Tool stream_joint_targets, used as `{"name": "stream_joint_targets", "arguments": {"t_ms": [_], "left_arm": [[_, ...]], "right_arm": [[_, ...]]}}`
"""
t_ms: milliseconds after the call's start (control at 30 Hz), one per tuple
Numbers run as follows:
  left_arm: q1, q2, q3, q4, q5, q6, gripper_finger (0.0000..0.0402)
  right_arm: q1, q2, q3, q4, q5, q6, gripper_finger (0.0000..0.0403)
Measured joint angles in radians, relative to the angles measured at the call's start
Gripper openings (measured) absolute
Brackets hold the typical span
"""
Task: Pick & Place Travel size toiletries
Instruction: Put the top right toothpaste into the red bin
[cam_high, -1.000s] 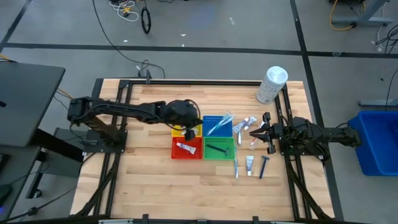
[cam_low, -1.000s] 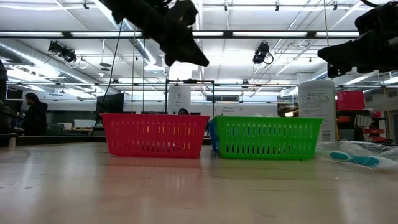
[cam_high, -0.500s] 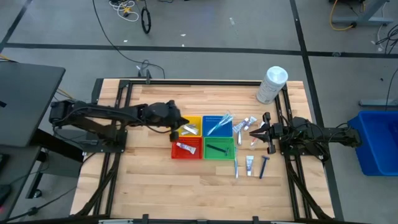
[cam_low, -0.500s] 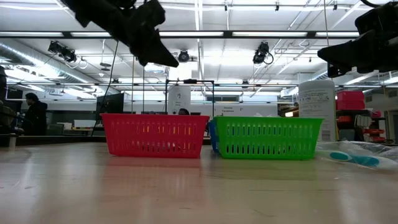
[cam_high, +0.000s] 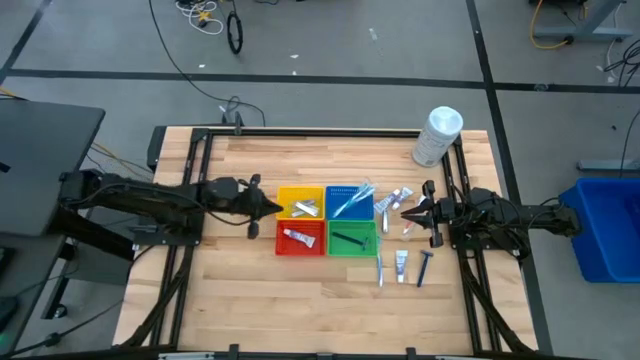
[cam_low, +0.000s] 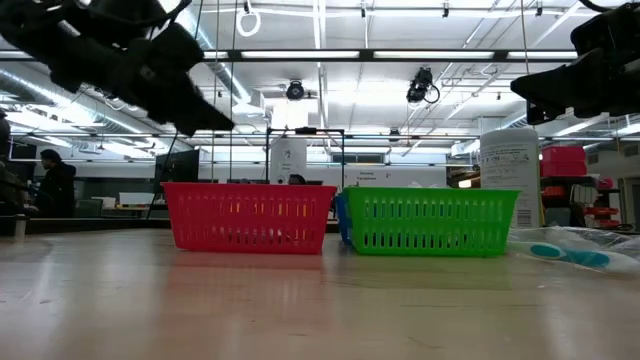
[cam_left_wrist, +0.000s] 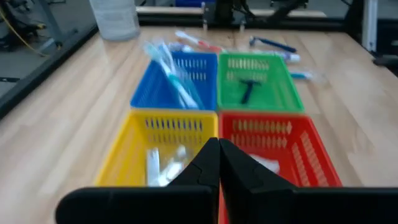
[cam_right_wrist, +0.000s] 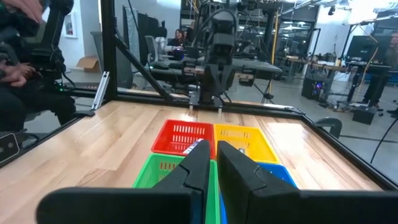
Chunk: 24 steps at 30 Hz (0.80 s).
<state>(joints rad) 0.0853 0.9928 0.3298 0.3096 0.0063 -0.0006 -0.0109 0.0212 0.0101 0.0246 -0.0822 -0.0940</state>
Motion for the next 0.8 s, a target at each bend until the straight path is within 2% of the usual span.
{"name": "stream_joint_targets", "arguments": {"t_ms": [400,800], "left_arm": [[0.0,-0.255,-0.216,0.0,0.073,0.0,0.0006],[0.0,-0.458,-0.321,-0.033,0.089,-0.025,0.0004]], "right_arm": [[0.0,0.001,0.0,0.0,0.001,0.0,0.0041],[0.0,0.001,0.0,0.0,0.001,0.0,0.004]]}}
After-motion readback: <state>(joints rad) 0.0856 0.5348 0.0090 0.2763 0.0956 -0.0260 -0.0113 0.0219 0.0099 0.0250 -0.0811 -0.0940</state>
